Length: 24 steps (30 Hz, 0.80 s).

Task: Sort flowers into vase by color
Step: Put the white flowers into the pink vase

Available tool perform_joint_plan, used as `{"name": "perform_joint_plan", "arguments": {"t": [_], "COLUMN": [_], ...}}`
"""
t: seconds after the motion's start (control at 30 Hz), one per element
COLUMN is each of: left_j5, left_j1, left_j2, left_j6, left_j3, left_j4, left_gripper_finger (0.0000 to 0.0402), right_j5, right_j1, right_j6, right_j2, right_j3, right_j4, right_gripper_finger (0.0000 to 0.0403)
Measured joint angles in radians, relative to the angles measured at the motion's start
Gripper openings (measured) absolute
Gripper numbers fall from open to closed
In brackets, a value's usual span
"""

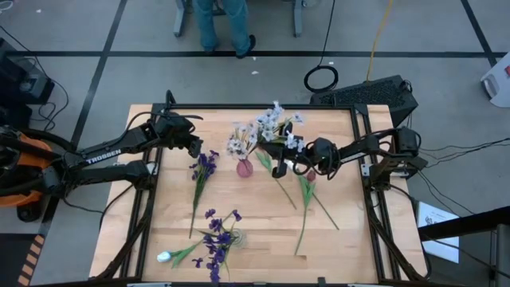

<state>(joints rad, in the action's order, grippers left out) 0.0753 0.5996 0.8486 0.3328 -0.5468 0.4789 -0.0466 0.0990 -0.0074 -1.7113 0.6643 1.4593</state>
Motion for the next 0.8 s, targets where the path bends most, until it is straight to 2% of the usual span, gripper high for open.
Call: {"name": "perform_joint_plan", "arguments": {"t": [0.3, 0.57, 0.7, 0.8], "left_j5": [0.0, 0.009, 0.019, 0.021], "left_j1": [0.0, 0.0, 0.0, 0.0], "left_j2": [0.0, 0.0, 0.0, 0.0], "left_j6": [0.002, 0.002, 0.002, 0.002], "left_j3": [0.0, 0.0, 0.0, 0.0], "left_j4": [0.0, 0.0, 0.0, 0.0], "left_gripper_finger": [0.012, 0.012, 0.012, 0.012], "right_j5": [-0.006, -0.004, 0.008, 0.071], "right_j1": [0.0, 0.0, -0.001, -0.002], "right_j6": [0.005, 0.031, 0.025, 0.022], "right_j2": [-0.069, -0.075, -0.074, -0.074], "right_j3": [0.003, 0.042, 0.139, 0.236], "right_j4": [0.0, -0.049, -0.202, -0.397], "right_gripper_finger": [0.0004, 0.0006, 0.0006, 0.0006]}}
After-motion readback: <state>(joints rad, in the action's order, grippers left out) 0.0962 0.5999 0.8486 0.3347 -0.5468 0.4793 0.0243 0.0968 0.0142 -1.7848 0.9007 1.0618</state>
